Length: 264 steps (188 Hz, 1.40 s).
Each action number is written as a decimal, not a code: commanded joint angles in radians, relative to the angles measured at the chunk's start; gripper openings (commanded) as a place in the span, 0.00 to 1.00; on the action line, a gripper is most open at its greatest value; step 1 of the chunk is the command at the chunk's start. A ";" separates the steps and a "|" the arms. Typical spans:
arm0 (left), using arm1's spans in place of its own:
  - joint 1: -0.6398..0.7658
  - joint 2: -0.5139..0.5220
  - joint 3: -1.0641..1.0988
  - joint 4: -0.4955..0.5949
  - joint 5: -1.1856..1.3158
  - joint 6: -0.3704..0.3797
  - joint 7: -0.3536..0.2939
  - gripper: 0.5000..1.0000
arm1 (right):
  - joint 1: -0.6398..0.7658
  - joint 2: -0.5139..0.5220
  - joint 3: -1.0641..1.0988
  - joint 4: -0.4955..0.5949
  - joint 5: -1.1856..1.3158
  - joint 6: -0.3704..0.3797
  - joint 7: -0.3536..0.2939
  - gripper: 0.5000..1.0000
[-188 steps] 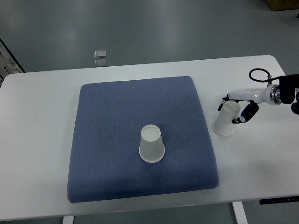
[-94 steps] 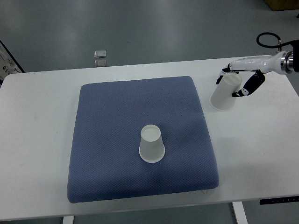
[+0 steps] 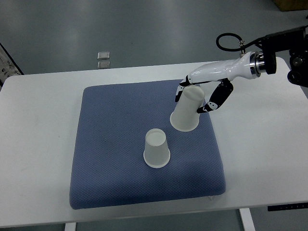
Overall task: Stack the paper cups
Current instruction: 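Carry the held cup over the cup on the pad, then lower the held cup onto the cup on the pad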
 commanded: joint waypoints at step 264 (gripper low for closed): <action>0.000 0.000 0.000 0.000 0.000 -0.001 0.001 1.00 | 0.006 0.183 -0.031 -0.033 -0.069 -0.031 0.041 0.52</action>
